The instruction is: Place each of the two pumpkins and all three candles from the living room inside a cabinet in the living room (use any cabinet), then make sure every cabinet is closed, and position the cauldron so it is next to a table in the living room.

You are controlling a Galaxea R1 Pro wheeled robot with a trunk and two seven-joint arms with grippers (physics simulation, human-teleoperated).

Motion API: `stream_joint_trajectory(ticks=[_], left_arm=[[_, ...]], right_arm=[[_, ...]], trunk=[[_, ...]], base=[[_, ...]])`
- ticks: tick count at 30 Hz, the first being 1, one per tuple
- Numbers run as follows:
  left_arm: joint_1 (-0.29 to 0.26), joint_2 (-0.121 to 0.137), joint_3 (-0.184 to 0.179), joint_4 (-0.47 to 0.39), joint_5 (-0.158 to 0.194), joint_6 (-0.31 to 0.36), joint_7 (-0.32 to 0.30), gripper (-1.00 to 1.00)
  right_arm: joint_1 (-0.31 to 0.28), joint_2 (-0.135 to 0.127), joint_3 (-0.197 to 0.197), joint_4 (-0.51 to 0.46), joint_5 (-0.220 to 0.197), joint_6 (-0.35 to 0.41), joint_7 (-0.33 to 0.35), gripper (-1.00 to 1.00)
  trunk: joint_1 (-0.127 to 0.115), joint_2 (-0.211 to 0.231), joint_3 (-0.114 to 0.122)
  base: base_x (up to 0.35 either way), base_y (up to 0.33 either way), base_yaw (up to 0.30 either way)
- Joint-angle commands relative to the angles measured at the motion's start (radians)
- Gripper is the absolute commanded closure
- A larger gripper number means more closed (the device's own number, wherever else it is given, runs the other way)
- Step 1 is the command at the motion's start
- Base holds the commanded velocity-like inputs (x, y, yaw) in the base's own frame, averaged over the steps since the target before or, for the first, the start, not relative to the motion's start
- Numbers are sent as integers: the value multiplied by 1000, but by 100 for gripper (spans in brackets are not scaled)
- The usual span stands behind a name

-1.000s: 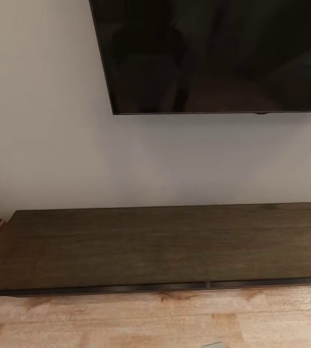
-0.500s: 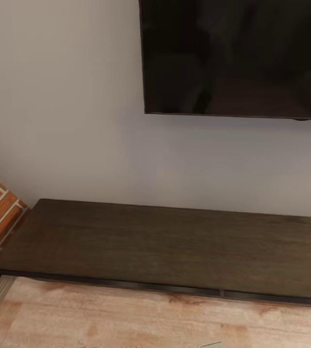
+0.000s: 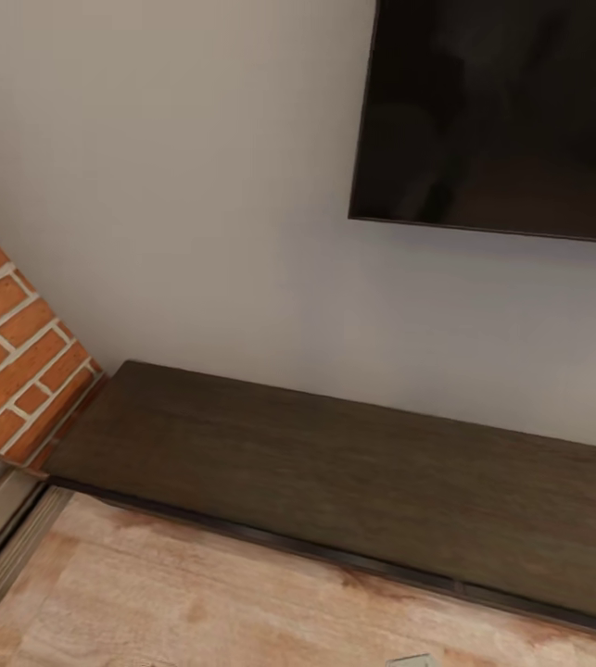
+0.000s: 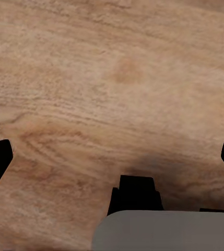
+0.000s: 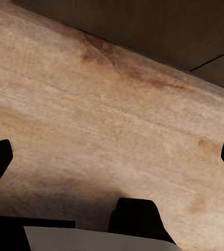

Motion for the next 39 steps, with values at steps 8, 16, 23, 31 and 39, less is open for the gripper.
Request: stream_joint_trajectory(ticks=[8,16,23,31,39], left_arm=[[12,-4,-1,-4,2,0,0,-100],[45,-3,1,-4,1,-1,2,-100],[46,-3,1,-3,1,-1,3,-100],[46,-3,0,-4,1,-1,3,-100],[46,-3,0,-3,0,-1,3,-100]], right_arm=[[8,-20,2,12,8,8,-3,-100],[8,-37,3,17,3,8,11,-100],[8,-38,2,18,2,8,14,-100],[9,-38,2,18,2,8,13,-100],[13,-36,2,18,2,7,13,-100]], trunk=[[0,0,0],[0,0,1],[0,0,10],[0,0,23],[0,0,36]], base=[[0,0,126],[0,0,0],[0,0,0],[0,0,0],[0,0,0]])
